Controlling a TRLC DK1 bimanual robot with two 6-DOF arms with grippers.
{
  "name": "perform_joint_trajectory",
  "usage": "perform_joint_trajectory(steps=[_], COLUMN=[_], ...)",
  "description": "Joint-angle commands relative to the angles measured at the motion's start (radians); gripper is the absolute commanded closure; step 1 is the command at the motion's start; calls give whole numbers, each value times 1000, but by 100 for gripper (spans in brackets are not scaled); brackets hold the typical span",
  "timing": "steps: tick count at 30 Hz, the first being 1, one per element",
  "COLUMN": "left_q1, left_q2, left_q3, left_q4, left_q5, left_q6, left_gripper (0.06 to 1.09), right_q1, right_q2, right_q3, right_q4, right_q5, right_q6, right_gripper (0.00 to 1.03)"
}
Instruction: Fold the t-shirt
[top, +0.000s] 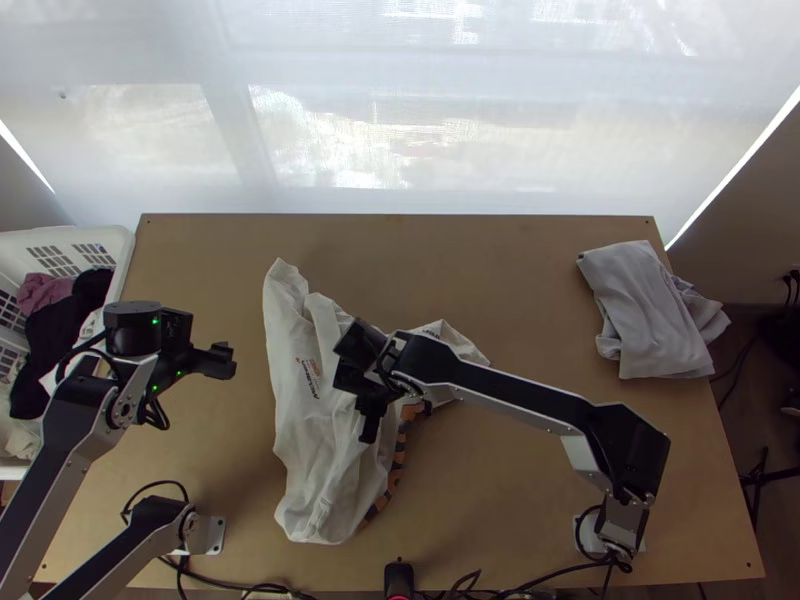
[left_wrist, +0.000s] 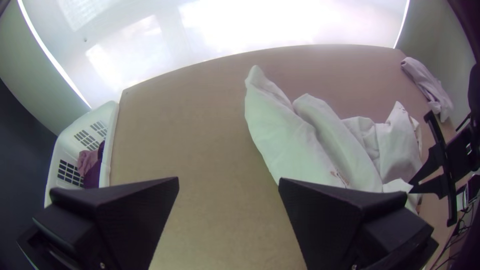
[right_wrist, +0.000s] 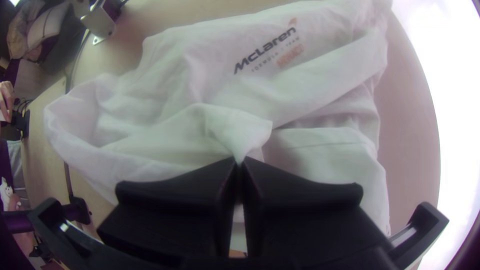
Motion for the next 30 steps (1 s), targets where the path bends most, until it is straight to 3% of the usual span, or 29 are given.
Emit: perform_joint_trajectory(steps=[1, 21, 30], left_q1=[-21, -173, -254], left_q2=[13, 71, 79], left_q3=[-5, -12, -22], left_q4=[19, 43, 35], left_q5=[2, 3, 3], left_q6=[0, -15, -7], left_gripper=[11, 11, 11], right_q1=[-70, -389, -547], right_q2=[-46, -250, -255], right_q3=[17, 250, 471], right_q4=[-5, -185, -249], right_q5=[-16, -2, 18], right_q6=[-19, -56, -56], right_gripper=[100, 100, 100])
